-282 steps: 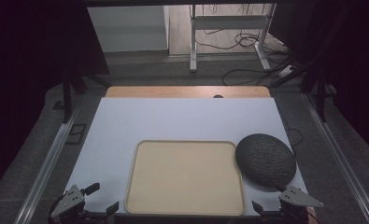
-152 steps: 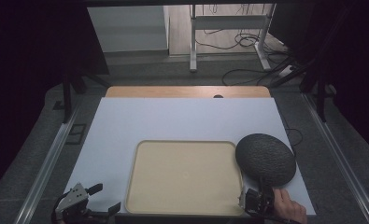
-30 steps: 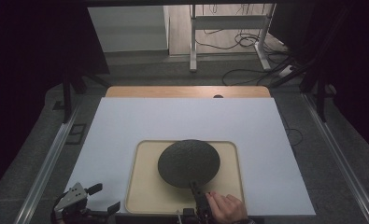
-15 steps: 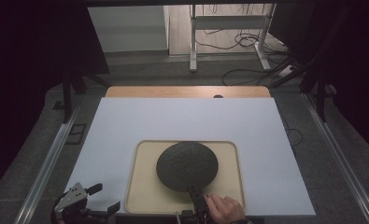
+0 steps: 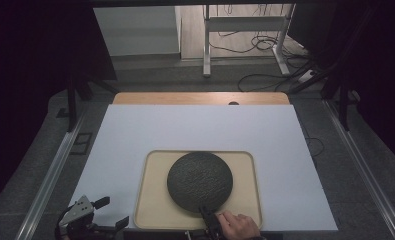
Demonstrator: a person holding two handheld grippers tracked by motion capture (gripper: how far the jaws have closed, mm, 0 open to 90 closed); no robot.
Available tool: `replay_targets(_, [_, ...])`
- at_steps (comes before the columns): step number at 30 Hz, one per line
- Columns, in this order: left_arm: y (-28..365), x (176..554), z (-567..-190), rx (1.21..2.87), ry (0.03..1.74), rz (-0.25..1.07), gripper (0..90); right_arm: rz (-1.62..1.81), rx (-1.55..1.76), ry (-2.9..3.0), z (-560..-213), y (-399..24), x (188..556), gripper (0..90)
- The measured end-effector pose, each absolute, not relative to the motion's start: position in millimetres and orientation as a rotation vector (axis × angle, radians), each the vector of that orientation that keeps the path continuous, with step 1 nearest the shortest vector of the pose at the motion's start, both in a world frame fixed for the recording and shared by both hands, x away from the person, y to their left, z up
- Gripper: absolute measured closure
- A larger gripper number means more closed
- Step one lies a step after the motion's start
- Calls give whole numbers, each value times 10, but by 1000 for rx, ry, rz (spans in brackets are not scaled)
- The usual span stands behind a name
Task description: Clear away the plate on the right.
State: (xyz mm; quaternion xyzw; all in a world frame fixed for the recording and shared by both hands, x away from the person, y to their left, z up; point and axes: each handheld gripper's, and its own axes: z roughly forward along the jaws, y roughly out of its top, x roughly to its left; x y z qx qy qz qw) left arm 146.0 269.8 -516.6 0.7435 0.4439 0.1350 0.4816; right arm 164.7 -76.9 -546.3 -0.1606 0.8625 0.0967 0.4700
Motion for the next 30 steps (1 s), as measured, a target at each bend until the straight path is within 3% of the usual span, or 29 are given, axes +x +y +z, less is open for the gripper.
replay_targets(5, [2694,1463,-5167,1816,1082,328,1,253,-381,2133,-5454,-774,1655,795])
replay_targets(9, [2693,1464,-5166,1816,1083,328,1,264,-351,2153,-5422,-776,1677,704])
replay_targets(30, [2699,1460,-5166,1812,1083,330,1,302,-324,2139,-5316,-805,1617,605])
